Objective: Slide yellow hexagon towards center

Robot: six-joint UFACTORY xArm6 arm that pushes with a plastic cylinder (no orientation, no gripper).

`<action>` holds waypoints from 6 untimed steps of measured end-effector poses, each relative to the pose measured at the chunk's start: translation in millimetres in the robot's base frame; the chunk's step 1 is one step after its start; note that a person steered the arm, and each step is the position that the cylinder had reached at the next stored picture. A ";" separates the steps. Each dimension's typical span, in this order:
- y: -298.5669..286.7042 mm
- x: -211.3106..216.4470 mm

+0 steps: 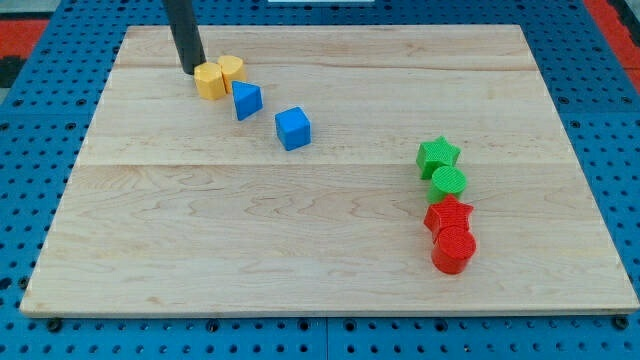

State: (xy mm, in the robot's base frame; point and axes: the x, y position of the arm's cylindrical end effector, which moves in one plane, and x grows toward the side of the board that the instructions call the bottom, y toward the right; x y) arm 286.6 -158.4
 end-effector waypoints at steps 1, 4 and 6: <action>34.0 4.0; 33.0 64.1; 44.9 84.1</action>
